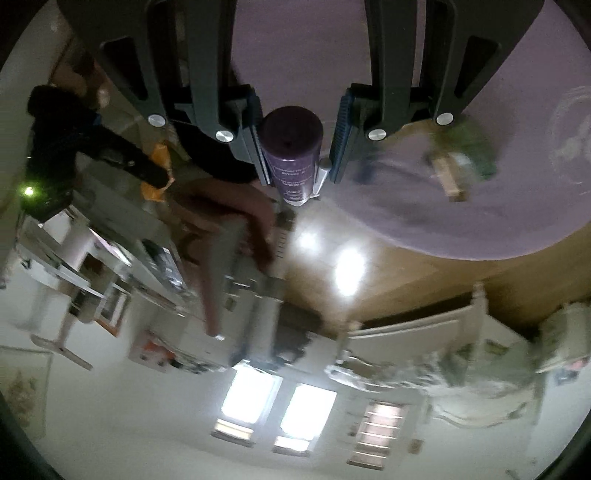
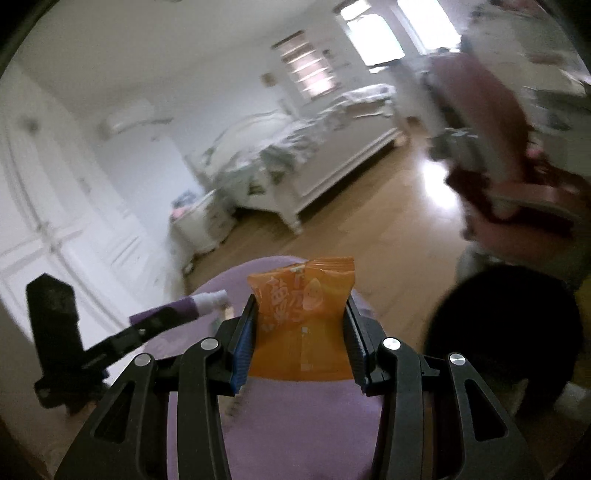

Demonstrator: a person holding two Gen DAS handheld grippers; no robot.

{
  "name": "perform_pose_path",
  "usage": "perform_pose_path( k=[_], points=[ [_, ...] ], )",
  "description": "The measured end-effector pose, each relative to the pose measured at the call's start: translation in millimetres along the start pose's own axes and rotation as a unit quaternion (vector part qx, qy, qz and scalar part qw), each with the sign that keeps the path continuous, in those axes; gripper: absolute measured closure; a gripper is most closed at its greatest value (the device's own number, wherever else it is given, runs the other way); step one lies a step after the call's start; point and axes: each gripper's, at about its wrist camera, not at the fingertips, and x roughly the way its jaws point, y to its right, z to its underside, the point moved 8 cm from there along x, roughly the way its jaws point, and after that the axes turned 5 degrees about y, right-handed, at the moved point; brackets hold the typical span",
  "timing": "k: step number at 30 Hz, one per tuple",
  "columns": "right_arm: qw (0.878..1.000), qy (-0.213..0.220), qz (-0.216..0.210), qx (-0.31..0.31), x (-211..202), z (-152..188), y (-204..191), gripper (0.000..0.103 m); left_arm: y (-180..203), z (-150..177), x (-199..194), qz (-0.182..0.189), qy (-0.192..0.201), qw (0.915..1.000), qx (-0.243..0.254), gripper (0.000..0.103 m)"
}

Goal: Collect trash
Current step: 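Carry both items to the black bin and open both tools, then move both tools back over the rug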

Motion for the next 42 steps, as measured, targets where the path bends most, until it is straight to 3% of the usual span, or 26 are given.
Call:
perform_pose_path(
  k=[8, 15, 36, 38, 39, 40, 42],
  points=[
    [0.995, 0.037, 0.071, 0.063, -36, -8, 109, 0.06, 85, 19, 71, 0.07, -0.046, 0.9962, 0.024, 0.071],
    [0.989, 0.031, 0.102, 0.098, -41, 5, 164, 0.06, 130, 48, 117, 0.097, -0.087, 0.9905, 0.044, 0.071],
    [0.982, -0.007, 0.127, 0.14, -20, 41, 207, 0.057, 160, 108, 197, 0.088, -0.171, 0.9784, 0.076, 0.069],
    [0.98, -0.009, 0.134, 0.144, -20, 44, 209, 0.053, 160, 109, 198, 0.082, -0.173, 0.9782, 0.079, 0.064],
    [0.98, -0.01, 0.138, 0.145, -20, 45, 209, 0.05, 160, 108, 197, 0.08, -0.172, 0.9787, 0.079, 0.051],
    [0.979, -0.01, 0.141, 0.145, -19, 45, 210, 0.045, 158, 107, 195, 0.075, -0.168, 0.9797, 0.08, 0.03],
    [0.978, -0.01, 0.149, 0.147, -20, 47, 211, 0.037, 157, 100, 189, 0.062, -0.147, 0.9833, 0.087, 0.011]
  ],
)
